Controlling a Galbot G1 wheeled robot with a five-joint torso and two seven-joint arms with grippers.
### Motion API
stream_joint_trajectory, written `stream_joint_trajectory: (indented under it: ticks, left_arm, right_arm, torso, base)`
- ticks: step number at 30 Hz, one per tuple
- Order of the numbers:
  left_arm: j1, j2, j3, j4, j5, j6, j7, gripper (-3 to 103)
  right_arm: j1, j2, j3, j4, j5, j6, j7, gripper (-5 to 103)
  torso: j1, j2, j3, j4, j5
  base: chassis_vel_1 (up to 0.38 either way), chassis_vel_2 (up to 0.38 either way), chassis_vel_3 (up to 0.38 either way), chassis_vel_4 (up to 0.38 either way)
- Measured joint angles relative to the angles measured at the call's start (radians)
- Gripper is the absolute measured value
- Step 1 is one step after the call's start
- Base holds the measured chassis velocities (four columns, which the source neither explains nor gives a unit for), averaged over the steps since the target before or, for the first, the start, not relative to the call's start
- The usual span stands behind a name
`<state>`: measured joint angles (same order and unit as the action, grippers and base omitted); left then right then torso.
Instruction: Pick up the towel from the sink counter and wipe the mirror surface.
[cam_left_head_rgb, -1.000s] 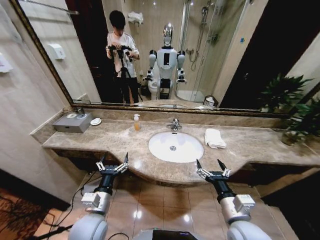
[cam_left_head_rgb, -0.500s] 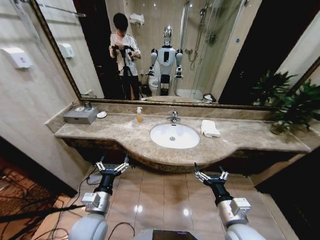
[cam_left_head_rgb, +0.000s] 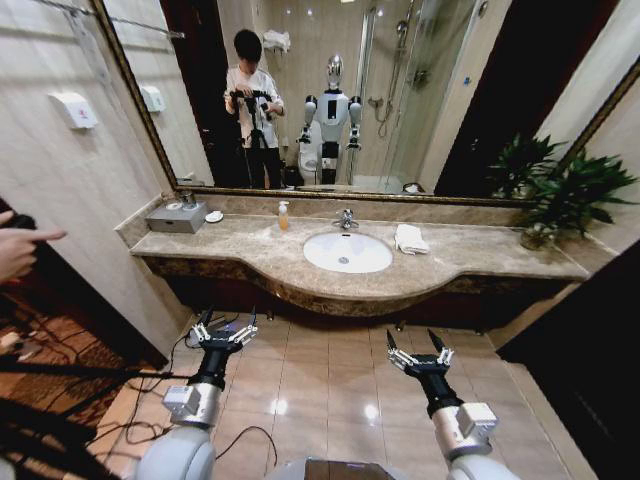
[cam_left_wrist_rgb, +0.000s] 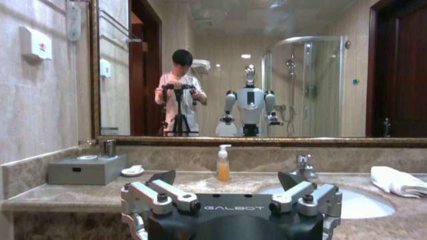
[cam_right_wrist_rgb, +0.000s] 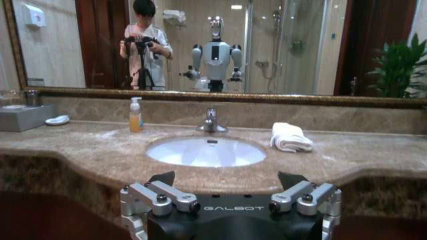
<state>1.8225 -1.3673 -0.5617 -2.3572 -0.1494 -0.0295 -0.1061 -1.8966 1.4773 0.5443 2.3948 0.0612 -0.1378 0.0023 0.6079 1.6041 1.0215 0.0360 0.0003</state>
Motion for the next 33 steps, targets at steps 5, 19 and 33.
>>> stream_joint_trajectory:
  ticks: [5, 19, 33]
  left_arm:
    - [0.000, 0.000, 0.000, 0.000, 0.000, 0.000, 0.000, 100]
    - [0.000, 0.000, 0.000, 0.000, 0.000, 0.000, 0.000, 100]
    - [0.000, 0.000, 0.000, 0.000, 0.000, 0.000, 0.000, 100]
  right_arm:
    - [-0.005, 0.000, 0.002, -0.002, 0.001, 0.009, 0.002, 100]
    - [0.036, -0.010, -0.029, -0.044, 0.040, 0.048, 0.053, 100]
    - [0.035, 0.021, 0.092, -0.028, 0.070, 0.149, -0.004, 100]
  torso:
    - [0.000, 0.000, 0.000, 0.0001, 0.0000]
    - [-0.001, 0.001, 0.000, -0.0001, -0.0003]
    - [0.000, 0.000, 0.000, 0.0000, -0.0003]
  base:
    - [0.211, -0.192, -0.201, 0.204]
    - [0.125, -0.123, -0.134, 0.126]
    - [-0.019, 0.015, 0.017, -0.011]
